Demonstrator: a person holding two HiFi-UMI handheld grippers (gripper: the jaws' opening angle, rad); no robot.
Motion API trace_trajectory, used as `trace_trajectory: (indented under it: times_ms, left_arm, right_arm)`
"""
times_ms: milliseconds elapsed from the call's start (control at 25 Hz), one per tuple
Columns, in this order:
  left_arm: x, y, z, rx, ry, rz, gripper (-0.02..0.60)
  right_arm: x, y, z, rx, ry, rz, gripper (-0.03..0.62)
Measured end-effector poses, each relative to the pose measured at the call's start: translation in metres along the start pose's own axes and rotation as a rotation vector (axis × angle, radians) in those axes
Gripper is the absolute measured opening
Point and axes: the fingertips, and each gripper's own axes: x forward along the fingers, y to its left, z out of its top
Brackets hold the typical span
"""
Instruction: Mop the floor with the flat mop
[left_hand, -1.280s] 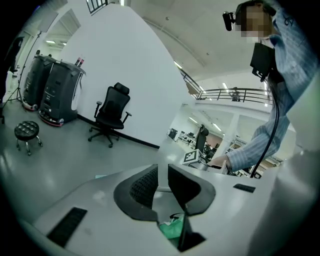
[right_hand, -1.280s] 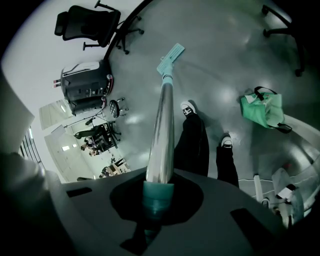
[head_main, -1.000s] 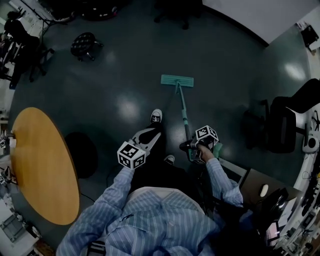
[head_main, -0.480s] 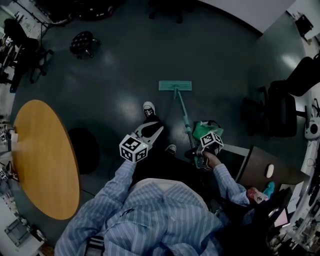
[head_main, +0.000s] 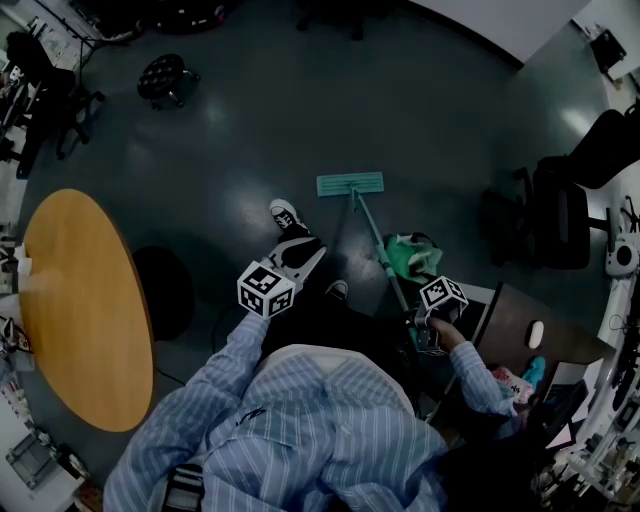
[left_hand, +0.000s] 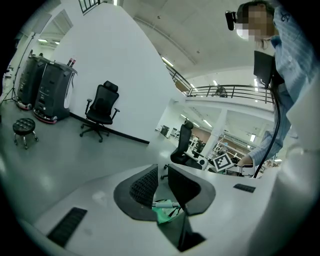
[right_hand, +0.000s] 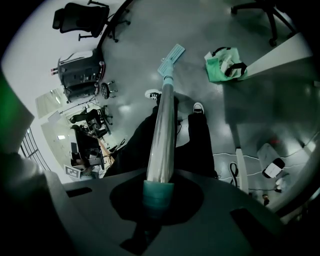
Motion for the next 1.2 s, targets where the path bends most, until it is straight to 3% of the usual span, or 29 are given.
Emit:
trace_trajectory:
  times_ms: [560,1000,1200]
  left_arm:
    - [0.023,0.017,0.017,0.008,0.02,-0.008,0.064]
    - [0.037,0.048,0.035,-0.009,0.026,0.023,0.064]
    - [0.054,0.079,0.061,-0.009,0.035,0.021,0.064]
  right_arm:
    - [-0.002,0.014,0.01,-0.031,0.066,-0.03,0.011]
    - [-0.023,0.048,0.086,-0.043,0.027,-0.028,0.011]
    - [-0.033,0.079,0.132,-0.043,0.016,-0.029,0.011]
